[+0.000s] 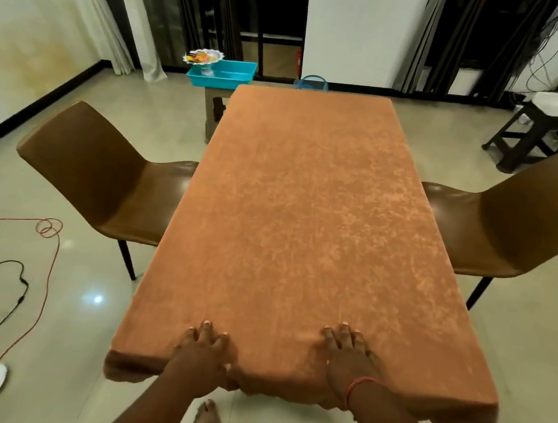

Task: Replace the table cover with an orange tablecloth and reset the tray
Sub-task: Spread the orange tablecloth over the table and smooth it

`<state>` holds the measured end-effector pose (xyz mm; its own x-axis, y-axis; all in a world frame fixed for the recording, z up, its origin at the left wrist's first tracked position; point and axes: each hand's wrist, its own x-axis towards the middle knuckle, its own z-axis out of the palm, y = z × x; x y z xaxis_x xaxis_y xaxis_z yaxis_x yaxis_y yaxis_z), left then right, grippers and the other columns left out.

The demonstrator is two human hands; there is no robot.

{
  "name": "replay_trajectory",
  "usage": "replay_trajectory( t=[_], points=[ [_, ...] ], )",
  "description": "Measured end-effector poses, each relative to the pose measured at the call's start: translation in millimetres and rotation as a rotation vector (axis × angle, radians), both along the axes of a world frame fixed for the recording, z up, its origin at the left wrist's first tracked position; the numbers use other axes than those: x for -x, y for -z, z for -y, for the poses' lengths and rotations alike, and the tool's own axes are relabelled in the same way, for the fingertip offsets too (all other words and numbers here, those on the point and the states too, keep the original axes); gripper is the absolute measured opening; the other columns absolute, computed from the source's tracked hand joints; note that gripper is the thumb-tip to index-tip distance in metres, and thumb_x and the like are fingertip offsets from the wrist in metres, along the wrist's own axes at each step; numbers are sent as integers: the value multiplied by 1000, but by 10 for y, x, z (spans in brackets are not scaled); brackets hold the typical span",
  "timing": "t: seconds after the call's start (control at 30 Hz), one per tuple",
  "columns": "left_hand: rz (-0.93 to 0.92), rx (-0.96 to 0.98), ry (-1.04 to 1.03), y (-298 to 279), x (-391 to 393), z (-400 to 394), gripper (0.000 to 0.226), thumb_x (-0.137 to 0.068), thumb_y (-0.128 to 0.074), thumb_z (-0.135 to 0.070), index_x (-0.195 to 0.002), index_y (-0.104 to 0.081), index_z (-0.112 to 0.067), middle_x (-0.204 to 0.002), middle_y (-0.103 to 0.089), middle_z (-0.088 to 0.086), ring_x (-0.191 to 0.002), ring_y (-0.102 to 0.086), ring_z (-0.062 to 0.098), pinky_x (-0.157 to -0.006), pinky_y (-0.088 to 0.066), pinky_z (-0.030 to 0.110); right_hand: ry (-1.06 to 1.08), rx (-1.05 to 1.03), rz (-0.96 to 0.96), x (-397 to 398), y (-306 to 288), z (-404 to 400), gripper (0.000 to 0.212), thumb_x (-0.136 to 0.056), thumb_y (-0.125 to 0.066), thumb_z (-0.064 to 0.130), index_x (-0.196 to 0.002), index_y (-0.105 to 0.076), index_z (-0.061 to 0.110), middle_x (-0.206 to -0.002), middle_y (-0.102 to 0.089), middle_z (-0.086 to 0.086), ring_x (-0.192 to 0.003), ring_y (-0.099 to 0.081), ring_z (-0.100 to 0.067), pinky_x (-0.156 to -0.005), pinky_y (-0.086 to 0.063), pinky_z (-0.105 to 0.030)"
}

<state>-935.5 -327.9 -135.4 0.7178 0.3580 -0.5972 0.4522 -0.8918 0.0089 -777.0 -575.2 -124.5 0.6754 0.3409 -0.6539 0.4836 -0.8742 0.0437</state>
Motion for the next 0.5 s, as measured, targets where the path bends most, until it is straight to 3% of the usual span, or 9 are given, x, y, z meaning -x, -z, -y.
replay_trajectory(
  t=[0.1, 0.2, 0.27, 0.4, 0.5],
  points=[
    [-2, -28, 14, -65, -47, -7, 75, -89, -42, -66, -150, -22, -29, -159, -17, 12, -141, -26, 41, -111, -30, 57, -7, -13, 6, 29, 6, 21, 122, -76, -82, 16, -158, 8, 31, -166, 16, -5, -153, 4, -35, -120, -16, -53],
    [26, -52, 17, -124, -150, -55, 72, -86, -45, -66, -147, -26, -32, -153, -28, 8, -136, -34, 38, -109, -30, 58, 40, -125, 50, -60, 3, 26, 83, -91, -59, 21, -158, -10, 30, -166, -3, -5, -150, -11, -36, -120, -19, -53],
    [76, -61, 1, -64, -168, -66, 66, -92, -42, -59, -149, -18, -35, -157, -20, 11, -140, -27, 40, -111, -28, 61, 125, -159, 105, -135, 44, 112, 65, -97, -41, 26, -157, -14, 29, -165, -7, -8, -149, -13, -37, -119, -18, -53],
    [74, -59, -28, 108, 19, 25, 78, -96, -47, -51, -153, 4, -36, -162, 5, 16, -146, -8, 47, -113, -23, 63, 271, -131, 116, -90, 243, 452, 70, -101, -32, 49, -158, 2, 28, -164, 6, -20, -151, 3, -42, -120, -11, -55],
    [99, -78, -41, 185, 165, 65, 79, -98, -45, -48, -154, 10, -36, -162, 9, 17, -147, -1, 49, -116, -19, 62, 279, -143, 170, 17, 345, 592, 68, -102, -24, 52, -158, 5, 27, -164, 7, -23, -151, 4, -41, -121, -12, -54]
  ],
)
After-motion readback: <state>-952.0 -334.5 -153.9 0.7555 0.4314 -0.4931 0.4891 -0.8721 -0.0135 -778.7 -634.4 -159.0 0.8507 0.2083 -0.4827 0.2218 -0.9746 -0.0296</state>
